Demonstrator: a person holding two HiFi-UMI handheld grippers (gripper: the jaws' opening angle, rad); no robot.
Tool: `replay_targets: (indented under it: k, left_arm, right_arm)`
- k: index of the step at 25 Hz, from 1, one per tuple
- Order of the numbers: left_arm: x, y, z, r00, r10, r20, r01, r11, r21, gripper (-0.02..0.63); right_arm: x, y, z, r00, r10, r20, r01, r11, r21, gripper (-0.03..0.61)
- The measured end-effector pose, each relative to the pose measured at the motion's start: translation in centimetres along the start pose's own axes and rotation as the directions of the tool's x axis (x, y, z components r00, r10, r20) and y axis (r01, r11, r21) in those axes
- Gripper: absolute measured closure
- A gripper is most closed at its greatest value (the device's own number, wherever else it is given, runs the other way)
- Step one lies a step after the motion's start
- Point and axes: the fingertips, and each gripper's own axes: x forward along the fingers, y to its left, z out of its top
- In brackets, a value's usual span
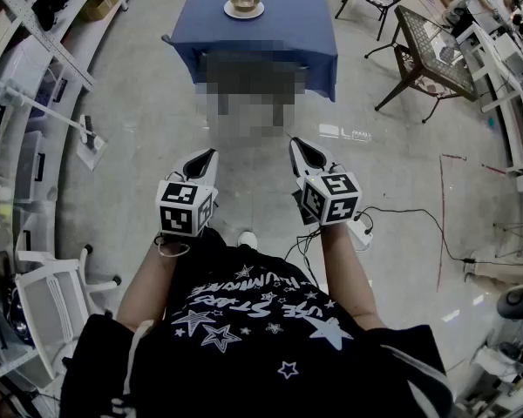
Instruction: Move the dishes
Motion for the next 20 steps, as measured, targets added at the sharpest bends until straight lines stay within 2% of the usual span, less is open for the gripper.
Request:
replay_targets:
  k: [10, 15, 20]
  left_arm:
    - [0.6, 2.4, 0.2, 1.0, -0.021, 0.002, 0.021, 1.0, -0.008, 0.595]
    - [1.6, 6.4, 0.4, 0.999, -0.041, -0.008, 0.04, 0.999, -0.027, 0.595]
    - [2.2, 11.6, 2.5, 0.998, -0.066, 0.004, 0.067, 0.997, -0.028, 0.594]
  right_arm:
    - [2.2, 0.4, 0.1, 0.999, -0.031, -0.015, 0.031, 0.999, 0.013, 0.574]
    - [5.3, 0.9, 1.0, 0.997, -0.074, 0.004, 0.073, 0.996, 0.059, 0.574]
    - [8.5, 1.7, 4.4, 0.99, -0.127, 0.059, 0.119, 0.986, 0.12, 0.571]
